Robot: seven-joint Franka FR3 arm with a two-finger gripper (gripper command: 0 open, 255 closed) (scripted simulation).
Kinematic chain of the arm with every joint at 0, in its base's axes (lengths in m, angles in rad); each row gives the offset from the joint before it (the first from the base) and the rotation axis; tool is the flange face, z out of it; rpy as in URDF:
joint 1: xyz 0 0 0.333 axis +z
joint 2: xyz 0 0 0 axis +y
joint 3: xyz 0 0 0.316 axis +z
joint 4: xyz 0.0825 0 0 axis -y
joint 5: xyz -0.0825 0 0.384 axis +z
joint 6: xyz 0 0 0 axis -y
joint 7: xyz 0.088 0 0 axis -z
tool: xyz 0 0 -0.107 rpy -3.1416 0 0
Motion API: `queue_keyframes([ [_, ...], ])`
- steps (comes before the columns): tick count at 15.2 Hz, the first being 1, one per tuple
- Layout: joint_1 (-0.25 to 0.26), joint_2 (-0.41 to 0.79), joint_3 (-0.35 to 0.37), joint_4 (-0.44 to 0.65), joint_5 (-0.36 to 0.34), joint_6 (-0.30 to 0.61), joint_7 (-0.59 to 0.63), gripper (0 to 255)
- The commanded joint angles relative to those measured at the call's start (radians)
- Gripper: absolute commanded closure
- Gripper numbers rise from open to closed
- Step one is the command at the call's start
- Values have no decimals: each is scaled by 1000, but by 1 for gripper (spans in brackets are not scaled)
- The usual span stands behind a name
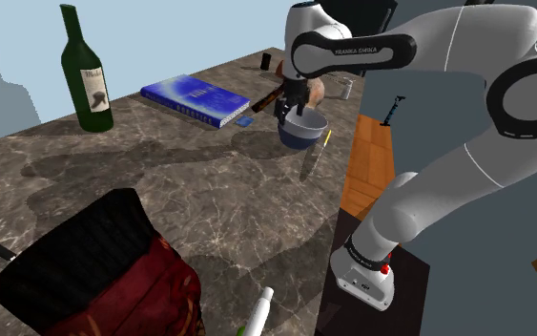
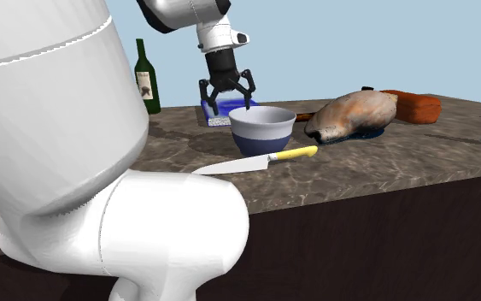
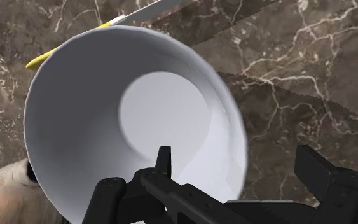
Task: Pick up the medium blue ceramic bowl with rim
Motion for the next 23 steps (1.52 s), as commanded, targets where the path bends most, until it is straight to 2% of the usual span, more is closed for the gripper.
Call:
queue_keyframes([
  [1, -1, 6, 0, -18, -5, 25, 6, 0],
  [5, -2, 20, -2, -68, -11, 87, 18, 0],
  [7, -2, 20, -2, -68, -11, 87, 18, 0],
  [8, -2, 20, -2, -67, -11, 87, 18, 255],
  [17, -2, 20, -2, -68, -11, 87, 18, 255],
  [23, 0, 3, 1, -2, -4, 6, 2, 255],
])
